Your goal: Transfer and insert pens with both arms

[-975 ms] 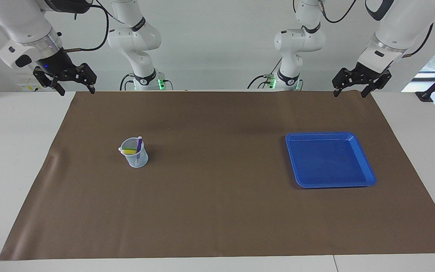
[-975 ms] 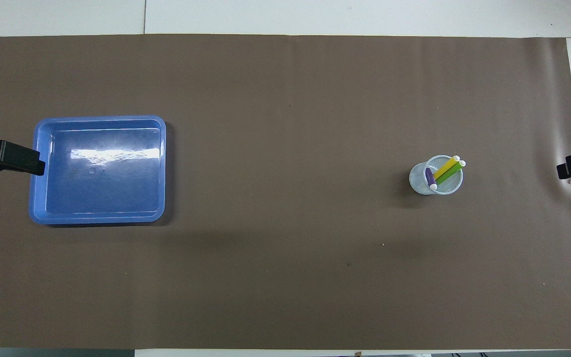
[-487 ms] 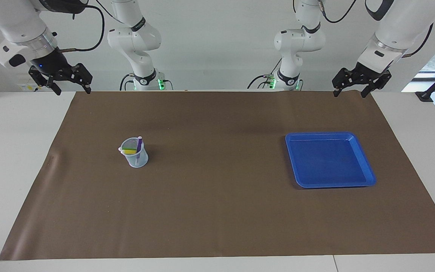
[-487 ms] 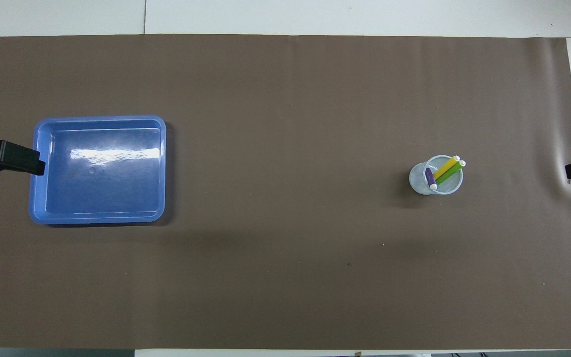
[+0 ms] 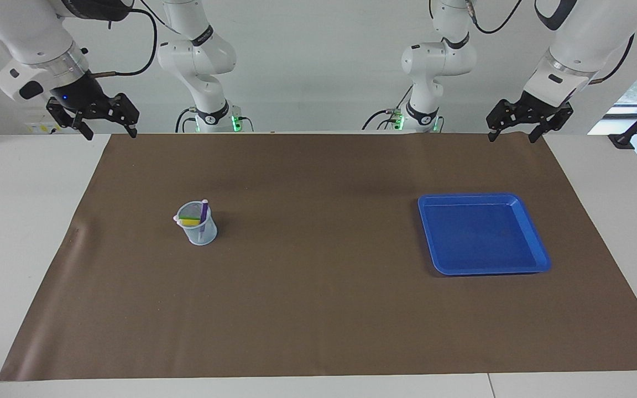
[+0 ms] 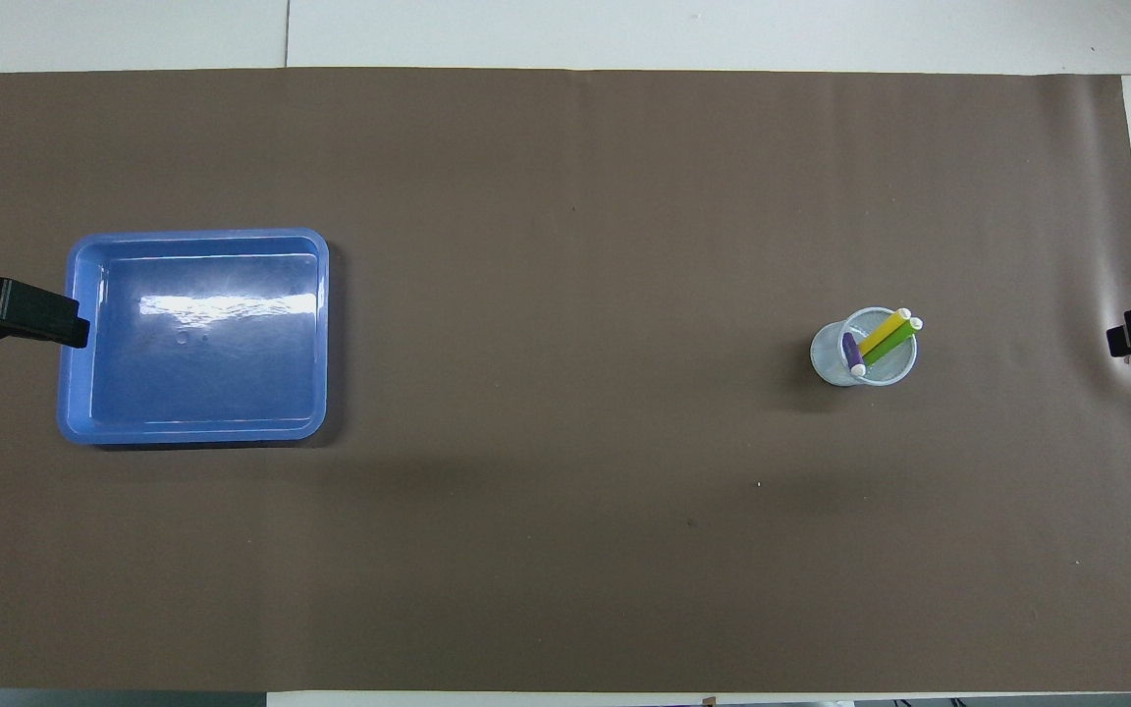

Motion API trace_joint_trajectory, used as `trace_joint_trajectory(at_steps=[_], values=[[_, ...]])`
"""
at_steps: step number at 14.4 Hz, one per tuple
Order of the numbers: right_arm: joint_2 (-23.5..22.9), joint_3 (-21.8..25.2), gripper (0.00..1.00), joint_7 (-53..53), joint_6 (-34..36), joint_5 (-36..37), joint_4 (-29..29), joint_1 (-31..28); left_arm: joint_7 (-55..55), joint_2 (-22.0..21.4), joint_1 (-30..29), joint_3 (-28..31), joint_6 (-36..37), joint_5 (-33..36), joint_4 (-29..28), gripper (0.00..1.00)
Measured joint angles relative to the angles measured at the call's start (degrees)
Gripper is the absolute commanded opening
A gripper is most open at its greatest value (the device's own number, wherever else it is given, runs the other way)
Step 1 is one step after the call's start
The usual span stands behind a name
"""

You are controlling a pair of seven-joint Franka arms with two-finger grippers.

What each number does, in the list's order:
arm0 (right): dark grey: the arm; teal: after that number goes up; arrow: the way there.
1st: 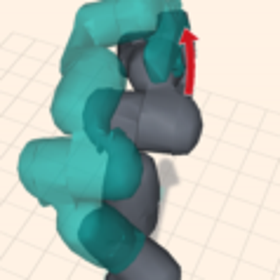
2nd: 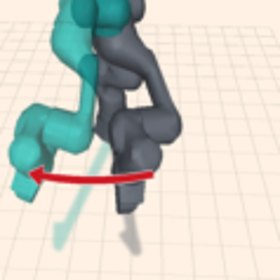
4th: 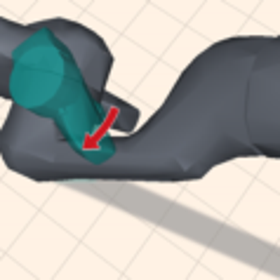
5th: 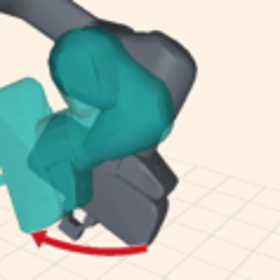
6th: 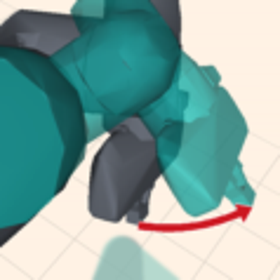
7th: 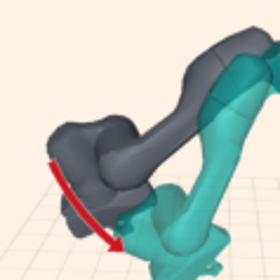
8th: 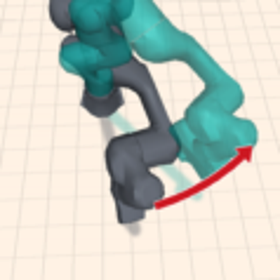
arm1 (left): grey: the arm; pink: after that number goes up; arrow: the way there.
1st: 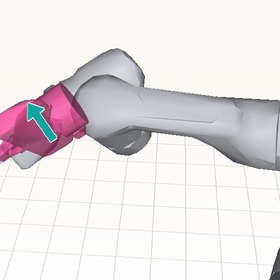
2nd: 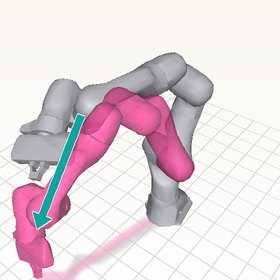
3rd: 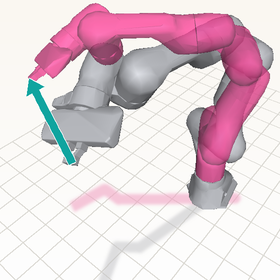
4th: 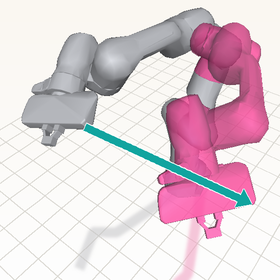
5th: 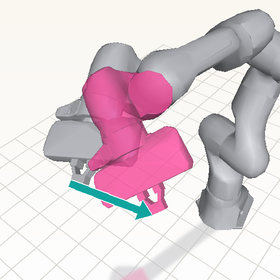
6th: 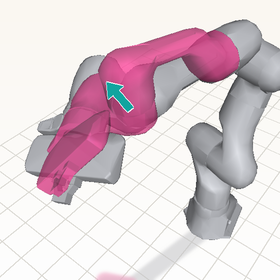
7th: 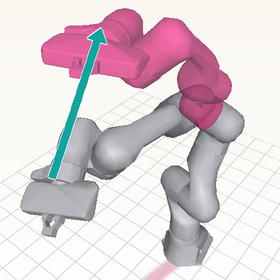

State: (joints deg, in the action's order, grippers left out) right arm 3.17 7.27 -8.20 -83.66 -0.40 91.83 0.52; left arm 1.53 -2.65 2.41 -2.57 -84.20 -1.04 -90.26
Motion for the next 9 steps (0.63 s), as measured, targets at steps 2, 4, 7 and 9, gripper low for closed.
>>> trace_joint_trajectory(at_steps=[2,4,7,9], values=[[-0.03,-0.01,1.00,0.00,-0.55,0.00,1.16,-0.01,0.00,0.00,0.00,0.00,0.00,0.00,0.00,1.00],[-0.04,-0.01,1.00,0.00,-0.82,0.00,1.57,-0.03,0.00,0.00,0.00,0.00,0.00,0.00,0.00,1.00],[-0.03,-0.01,1.00,0.00,-0.87,0.00,1.57,-0.06,0.00,0.00,0.00,0.00,0.00,0.00,0.00,1.00],[-0.03,-0.01,1.00,0.00,-0.93,0.00,1.57,-0.08,0.00,0.00,0.00,0.00,0.00,0.00,0.00,1.00]])
